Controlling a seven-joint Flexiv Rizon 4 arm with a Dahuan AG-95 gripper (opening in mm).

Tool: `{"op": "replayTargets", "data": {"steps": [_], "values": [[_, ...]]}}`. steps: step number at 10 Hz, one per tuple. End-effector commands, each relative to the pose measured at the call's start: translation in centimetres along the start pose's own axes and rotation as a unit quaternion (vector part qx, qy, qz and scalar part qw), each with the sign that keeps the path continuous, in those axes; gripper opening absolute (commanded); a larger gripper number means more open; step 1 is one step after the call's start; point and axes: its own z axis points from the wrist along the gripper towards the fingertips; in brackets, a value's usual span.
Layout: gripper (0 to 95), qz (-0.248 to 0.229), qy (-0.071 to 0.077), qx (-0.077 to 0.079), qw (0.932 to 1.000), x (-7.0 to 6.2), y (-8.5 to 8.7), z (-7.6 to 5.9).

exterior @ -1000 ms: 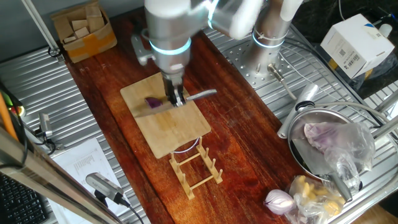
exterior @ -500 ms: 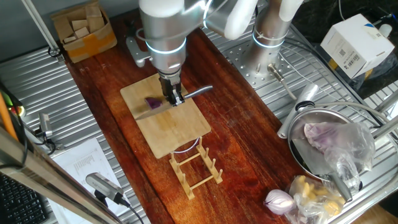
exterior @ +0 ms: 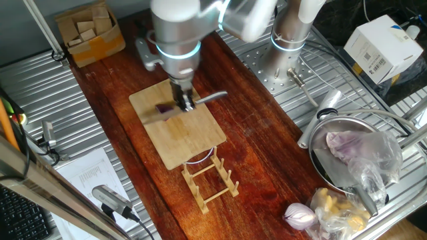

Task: Chop the onions

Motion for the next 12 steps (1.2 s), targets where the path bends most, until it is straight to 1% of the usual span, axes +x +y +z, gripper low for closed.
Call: {"op": "replayTargets", "data": {"steps": [1,3,5,6,7,8,9,10,11,12], "values": [[0.0,-0.034,0.001,-0.006,0.9994,-2.9,-3.4,0.4],[0.0,-0.038,0.0,-0.002,0.9993,-3.1,-3.6,0.5],[0.0,-0.034,-0.002,0.008,0.9994,-3.1,-3.6,0.5],[0.0,-0.033,-0.009,0.017,0.9993,-3.1,-3.6,0.5],[0.0,-0.033,-0.014,0.02,0.9992,-3.1,-3.8,0.9],[0.0,-0.029,-0.014,0.021,0.9993,-3.2,-4.8,1.7],[0.0,-0.028,-0.017,0.02,0.9993,-3.4,-5.7,2.1],[0.0,-0.031,-0.021,0.018,0.9991,-3.5,-7.4,2.6],[0.0,-0.031,-0.021,0.018,0.9991,-3.4,-8.2,2.9],[0.0,-0.031,-0.022,0.017,0.9991,-3.4,-8.2,2.9]]}}
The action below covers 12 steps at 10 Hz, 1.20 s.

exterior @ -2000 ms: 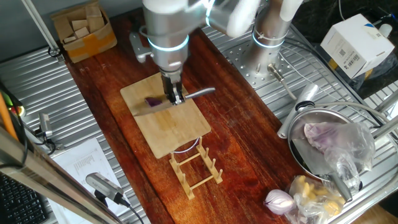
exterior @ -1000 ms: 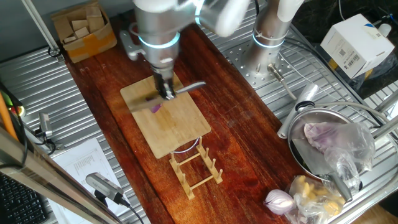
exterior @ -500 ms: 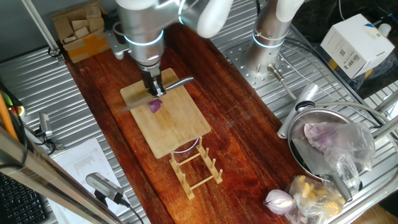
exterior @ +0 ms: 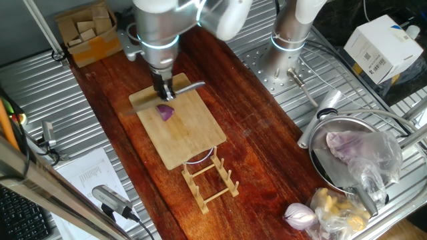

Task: Chop the onions

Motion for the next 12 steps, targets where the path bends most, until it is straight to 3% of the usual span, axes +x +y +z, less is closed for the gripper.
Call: {"op": "replayTargets", "data": {"steps": [1,3,7,12], "values": [[0.0,-0.001,-0.002,0.0,1.0,0.2,0.0,-0.2],[0.0,0.004,-0.005,0.001,1.0,0.1,0.1,0.1],[0.0,0.012,-0.005,0.002,0.9999,-1.2,0.7,1.3],[0.0,-0.003,0.0,-0.004,1.0,-1.4,0.8,1.2]]}}
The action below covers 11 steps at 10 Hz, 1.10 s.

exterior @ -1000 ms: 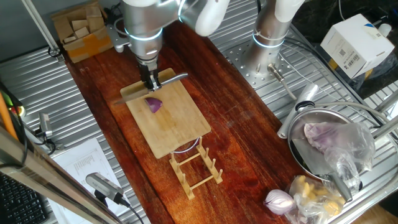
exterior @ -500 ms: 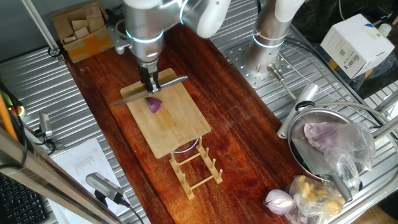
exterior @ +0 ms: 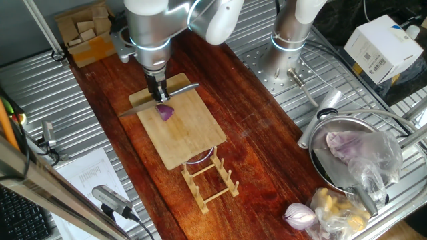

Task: Chop the onions

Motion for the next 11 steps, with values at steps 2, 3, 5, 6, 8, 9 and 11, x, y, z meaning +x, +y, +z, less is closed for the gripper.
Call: {"op": "replayTargets", "data": {"steps": [2,3,5,6,8,9,11], "values": [[0.0,0.002,0.004,-0.004,1.0,-0.2,0.0,0.1],[0.0,0.002,0.005,-0.007,1.0,-0.2,0.0,0.1],[0.0,0.005,0.01,-0.009,0.9999,-0.2,0.0,0.1],[0.0,0.009,0.01,-0.014,0.9998,-0.1,0.1,0.3],[0.0,0.011,0.008,-0.015,0.9998,0.0,0.5,1.0],[0.0,0.012,0.006,-0.014,0.9998,0.0,0.7,1.6],[0.0,0.011,0.007,-0.013,0.9998,0.0,0.7,2.1]]}}
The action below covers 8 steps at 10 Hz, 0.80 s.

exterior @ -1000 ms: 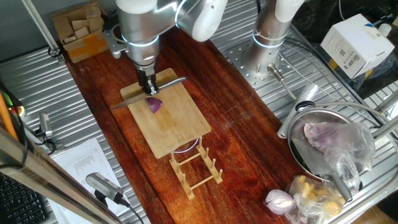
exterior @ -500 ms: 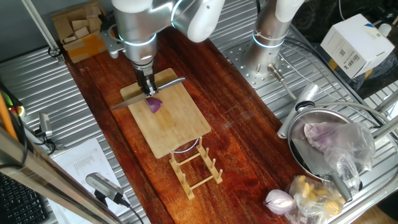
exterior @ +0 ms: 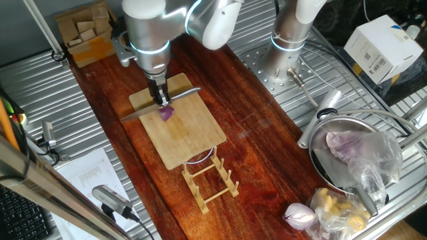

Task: Chop the onions

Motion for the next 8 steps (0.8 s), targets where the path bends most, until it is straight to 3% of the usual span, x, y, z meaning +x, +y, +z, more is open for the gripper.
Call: {"op": "replayTargets", "data": {"steps": [1,8], "values": [[0.0,0.0,0.004,-0.001,1.0,0.1,-0.01,-0.29],[0.0,-0.001,0.006,0.0,1.0,0.2,-0.27,-0.63]]}}
